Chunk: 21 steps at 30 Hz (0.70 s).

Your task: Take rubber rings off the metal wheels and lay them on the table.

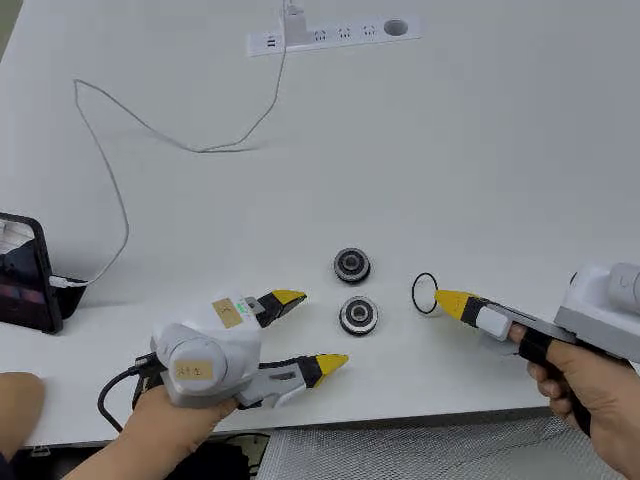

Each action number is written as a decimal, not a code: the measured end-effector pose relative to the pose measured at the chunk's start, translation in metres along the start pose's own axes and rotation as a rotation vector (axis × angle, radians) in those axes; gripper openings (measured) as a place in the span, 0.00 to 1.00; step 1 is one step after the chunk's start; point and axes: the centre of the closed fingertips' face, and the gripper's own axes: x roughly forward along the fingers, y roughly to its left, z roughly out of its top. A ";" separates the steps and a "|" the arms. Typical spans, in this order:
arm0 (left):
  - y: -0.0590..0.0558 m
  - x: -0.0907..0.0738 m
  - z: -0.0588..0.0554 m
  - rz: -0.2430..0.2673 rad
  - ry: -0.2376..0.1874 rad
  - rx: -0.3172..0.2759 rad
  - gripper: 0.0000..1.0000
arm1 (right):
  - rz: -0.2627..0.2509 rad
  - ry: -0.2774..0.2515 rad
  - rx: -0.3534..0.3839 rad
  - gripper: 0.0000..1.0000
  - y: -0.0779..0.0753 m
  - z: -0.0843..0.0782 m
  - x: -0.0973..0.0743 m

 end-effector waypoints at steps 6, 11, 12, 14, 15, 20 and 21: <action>-0.001 0.002 -0.001 -0.004 0.003 0.001 0.53 | -0.033 0.013 -0.073 0.05 -0.004 0.000 0.000; -0.001 0.002 0.000 -0.006 0.002 0.000 0.53 | -0.049 0.033 -0.135 0.12 -0.007 -0.003 0.001; -0.001 0.002 0.000 -0.006 0.004 0.005 0.53 | -0.052 0.032 -0.144 0.13 -0.007 -0.003 0.001; -0.001 0.002 0.000 -0.007 0.003 0.001 0.52 | -0.054 0.034 -0.148 0.15 -0.007 -0.003 0.001; -0.001 0.002 -0.001 -0.006 0.004 0.002 0.52 | -0.053 0.034 -0.148 0.15 -0.007 -0.003 0.001; -0.001 0.001 -0.002 -0.008 0.007 0.003 0.52 | -0.072 0.051 -0.191 0.19 -0.008 -0.005 0.001; -0.001 0.001 -0.002 -0.007 0.006 0.003 0.52 | -0.077 0.054 -0.203 0.20 -0.008 -0.005 0.000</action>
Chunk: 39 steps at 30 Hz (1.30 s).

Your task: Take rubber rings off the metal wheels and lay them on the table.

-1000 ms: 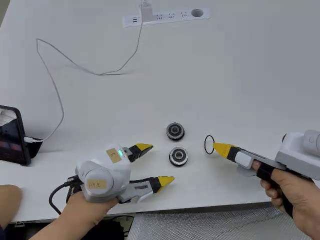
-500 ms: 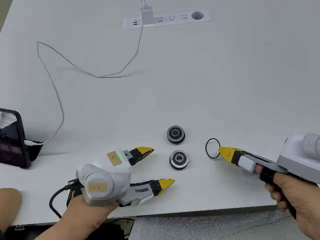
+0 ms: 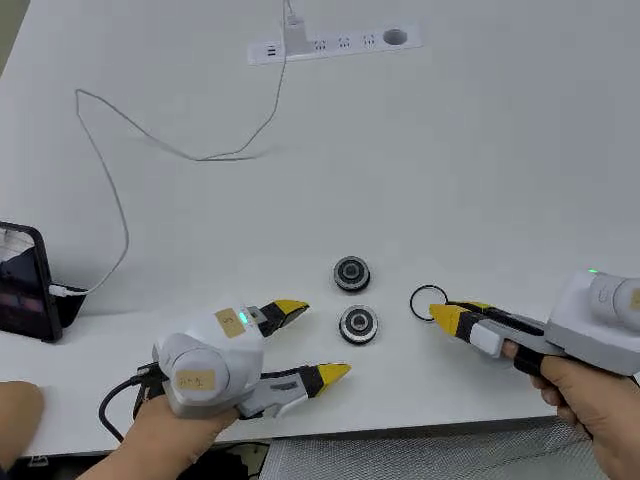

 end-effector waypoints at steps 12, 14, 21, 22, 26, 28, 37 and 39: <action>0.000 0.000 0.002 0.002 -0.002 0.001 0.52 | -0.042 0.020 -0.143 0.24 -0.005 0.000 -0.003; 0.000 0.000 0.001 0.001 -0.002 0.001 0.51 | -0.036 0.024 -0.138 0.25 -0.005 -0.001 -0.003; 0.001 0.001 0.001 0.000 0.000 -0.001 0.50 | -0.013 0.026 -0.121 0.24 0.002 -0.005 0.000; 0.001 0.002 0.000 0.000 0.001 0.000 0.50 | -0.010 0.025 -0.118 0.24 0.003 -0.005 0.000; 0.002 0.001 0.002 0.002 -0.002 0.002 0.50 | 0.006 0.029 -0.113 0.23 0.006 -0.007 0.002; 0.002 0.001 0.002 0.003 -0.001 0.003 0.49 | 0.015 0.030 -0.108 0.22 0.010 -0.008 0.003; 0.002 0.002 0.004 -0.002 -0.006 0.013 0.43 | 0.075 0.036 -0.085 0.06 0.027 -0.013 0.008; 0.001 0.002 0.007 -0.003 -0.010 0.014 0.42 | 0.085 0.039 -0.084 0.06 0.030 -0.014 0.010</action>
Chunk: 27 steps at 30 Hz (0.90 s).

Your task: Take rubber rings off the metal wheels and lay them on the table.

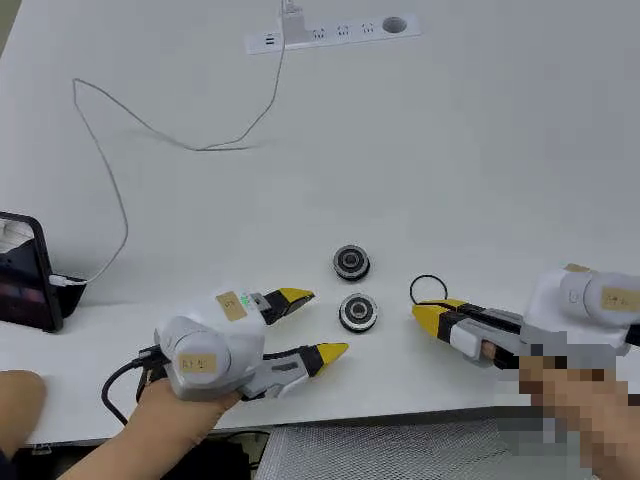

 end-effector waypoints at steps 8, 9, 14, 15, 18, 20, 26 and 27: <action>-0.003 0.006 0.012 -0.017 -0.018 0.010 0.36 | 0.019 0.005 0.013 0.05 0.007 -0.002 0.005; -0.003 0.007 0.013 -0.017 -0.020 0.012 0.36 | 0.021 0.006 0.013 0.05 0.008 -0.002 0.006; -0.005 0.010 0.016 -0.023 -0.022 0.019 0.33 | 0.029 0.008 0.014 0.05 0.011 -0.003 0.008; -0.006 0.011 0.017 -0.027 -0.021 0.021 0.32 | 0.031 0.009 0.013 0.05 0.012 -0.003 0.008; -0.007 0.014 0.019 -0.031 -0.021 0.028 0.29 | 0.034 0.009 0.011 0.05 0.013 -0.003 0.010; -0.008 0.016 0.020 -0.037 -0.017 0.037 0.27 | 0.035 0.010 0.013 0.05 0.013 -0.003 0.010; -0.010 0.022 0.021 -0.047 -0.012 0.049 0.23 | 0.040 0.010 0.015 0.05 0.015 -0.003 0.011; -0.010 0.024 0.022 -0.048 -0.012 0.056 0.22 | 0.041 0.010 0.017 0.05 0.015 -0.003 0.011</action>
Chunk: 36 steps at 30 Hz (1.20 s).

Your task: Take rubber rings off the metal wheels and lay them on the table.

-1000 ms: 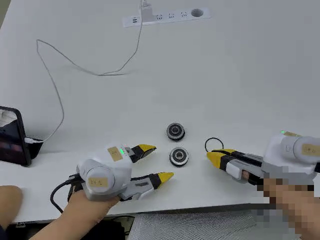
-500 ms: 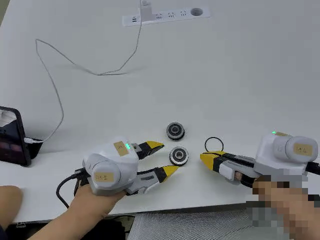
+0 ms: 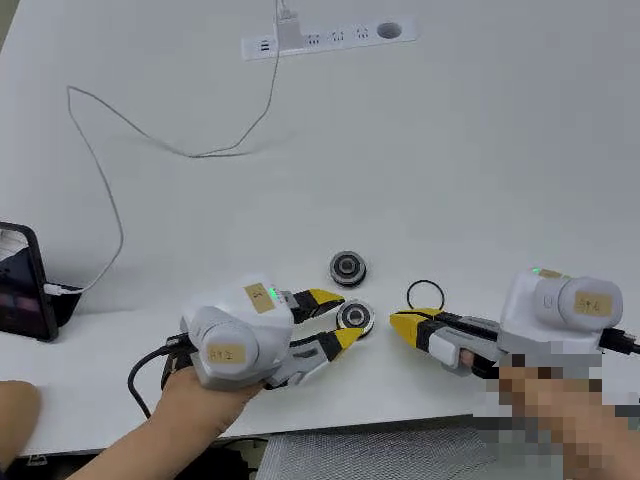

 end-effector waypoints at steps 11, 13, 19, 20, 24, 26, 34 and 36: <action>0.000 0.008 -0.005 -0.009 0.042 0.041 0.18 | 0.008 0.000 0.002 0.05 0.003 0.001 0.002; 0.001 0.009 -0.007 -0.011 0.046 0.039 0.17 | 0.007 0.000 0.003 0.05 0.002 0.001 0.002; 0.001 0.011 -0.008 -0.010 0.057 0.048 0.18 | 0.007 0.004 0.004 0.05 0.002 -0.001 0.002; 0.001 0.011 -0.009 -0.010 0.059 0.052 0.18 | 0.008 0.003 0.004 0.05 0.002 -0.001 0.002; 0.001 0.012 -0.009 -0.010 0.063 0.061 0.16 | 0.009 0.003 0.006 0.05 0.003 -0.001 0.002; 0.001 0.013 -0.008 -0.010 0.064 0.060 0.15 | 0.010 0.003 0.005 0.05 0.003 -0.001 0.002; 0.000 0.013 -0.010 -0.016 0.070 0.071 0.14 | 0.010 0.004 0.010 0.05 0.002 -0.003 0.003; 0.000 0.013 -0.010 -0.015 0.069 0.070 0.14 | 0.011 0.003 0.011 0.05 0.003 -0.003 0.004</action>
